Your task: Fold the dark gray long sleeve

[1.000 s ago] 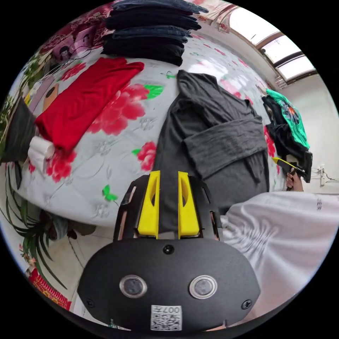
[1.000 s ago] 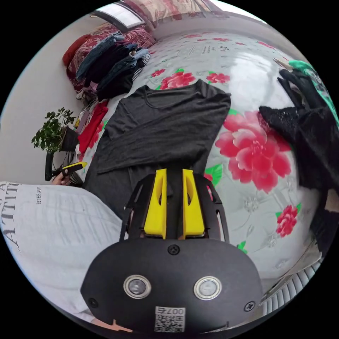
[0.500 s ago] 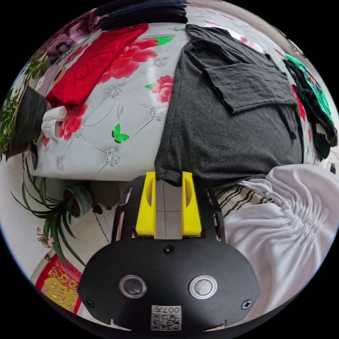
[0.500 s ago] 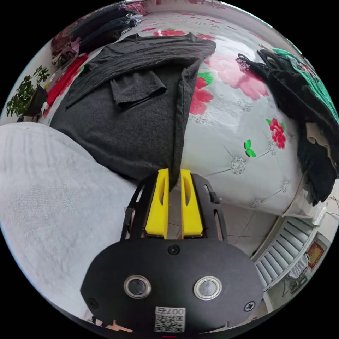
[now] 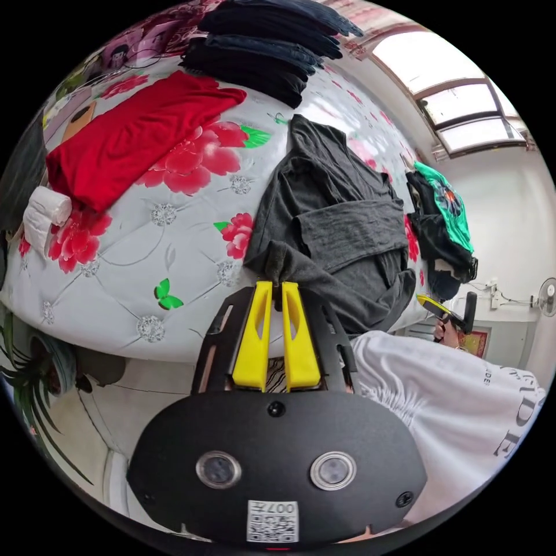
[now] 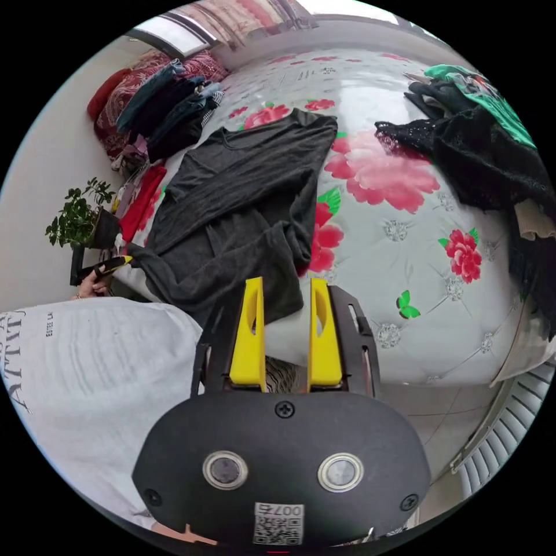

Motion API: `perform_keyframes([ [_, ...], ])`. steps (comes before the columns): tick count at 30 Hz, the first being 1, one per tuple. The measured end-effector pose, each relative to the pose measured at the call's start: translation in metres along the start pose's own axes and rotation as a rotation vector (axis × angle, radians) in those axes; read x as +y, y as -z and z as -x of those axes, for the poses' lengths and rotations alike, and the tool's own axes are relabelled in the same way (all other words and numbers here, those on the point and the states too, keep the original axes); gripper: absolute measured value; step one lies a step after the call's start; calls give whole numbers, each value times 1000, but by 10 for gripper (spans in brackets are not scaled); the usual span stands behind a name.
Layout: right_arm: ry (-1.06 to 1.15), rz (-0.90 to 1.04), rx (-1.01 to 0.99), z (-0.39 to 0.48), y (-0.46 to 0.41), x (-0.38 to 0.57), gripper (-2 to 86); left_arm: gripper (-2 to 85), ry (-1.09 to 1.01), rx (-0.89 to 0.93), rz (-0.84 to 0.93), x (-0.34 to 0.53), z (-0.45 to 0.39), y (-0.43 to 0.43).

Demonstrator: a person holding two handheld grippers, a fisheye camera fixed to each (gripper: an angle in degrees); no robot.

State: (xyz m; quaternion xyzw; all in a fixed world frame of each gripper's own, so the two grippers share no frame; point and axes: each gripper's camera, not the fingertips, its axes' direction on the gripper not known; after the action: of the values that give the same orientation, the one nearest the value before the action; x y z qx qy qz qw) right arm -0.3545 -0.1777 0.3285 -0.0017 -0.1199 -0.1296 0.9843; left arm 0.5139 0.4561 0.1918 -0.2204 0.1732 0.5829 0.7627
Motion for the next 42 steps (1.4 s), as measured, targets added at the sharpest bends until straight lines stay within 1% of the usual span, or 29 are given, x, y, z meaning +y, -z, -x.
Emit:
perform_keyframes([
  [3,13,66,40,-3,-18,12,81,15,4,34,14,14,16,-2],
  [6,43,56,127,-1,-22,9,48,15,31,96,18,19,33,-1],
  [8,65,91,152,-2,-21,3,27,16,36,122,39,17,42,4],
  [10,147,114,78,-2,-14,-1,8,17,9,141,48,14,45,10],
  [12,171,103,-10,-6,-2,-4,3,16,-23,173,65,9,48,17],
  [14,150,48,-113,-16,18,-9,0,16,-59,253,82,-1,56,27],
  [15,124,-16,-183,-26,35,-14,-1,16,-64,287,82,-4,58,30],
  [16,93,-92,-263,-37,54,-19,-1,16,-70,364,75,-13,64,36],
  [17,75,-130,-304,-43,64,-23,-1,16,-76,443,57,-24,69,41],
  [19,-3,-301,-457,-70,100,-40,-1,16,-76,545,6,-45,76,50],
  [20,-24,-346,-489,-77,109,-45,-1,17,-66,600,-30,-63,80,55],
  [22,-111,-495,-558,-101,137,-71,0,20,-46,673,-94,-94,83,61],
  [24,-175,-576,-577,-114,151,-95,3,26,-1,714,-162,-129,81,63],
  [25,-219,-598,-546,-118,156,-114,6,36,45,717,-200,-153,79,60],
  [28,-335,-589,-445,-127,149,-155,24,79,126,653,-293,-202,68,48],
  [29,-355,-571,-436,-129,145,-161,27,96,154,601,-293,-216,64,41],
  [32,-416,-476,-424,-135,114,-171,44,102,154,474,-269,-228,52,29],
  [33,-432,-447,-422,-136,101,-166,51,102,144,446,-261,-226,50,26],
  [35,-468,-410,-427,-138,82,-151,60,103,94,329,-200,-211,43,14],
  [38,-591,-378,-469,-143,55,-111,73,105,71,200,-127,-176,39,0],
  [40,-682,-364,-493,-144,41,-86,81,107,70,171,-99,-156,35,-8],
  [42,-701,-338,-527,-143,32,-82,85,108,70,135,-73,-144,28,-15],
])
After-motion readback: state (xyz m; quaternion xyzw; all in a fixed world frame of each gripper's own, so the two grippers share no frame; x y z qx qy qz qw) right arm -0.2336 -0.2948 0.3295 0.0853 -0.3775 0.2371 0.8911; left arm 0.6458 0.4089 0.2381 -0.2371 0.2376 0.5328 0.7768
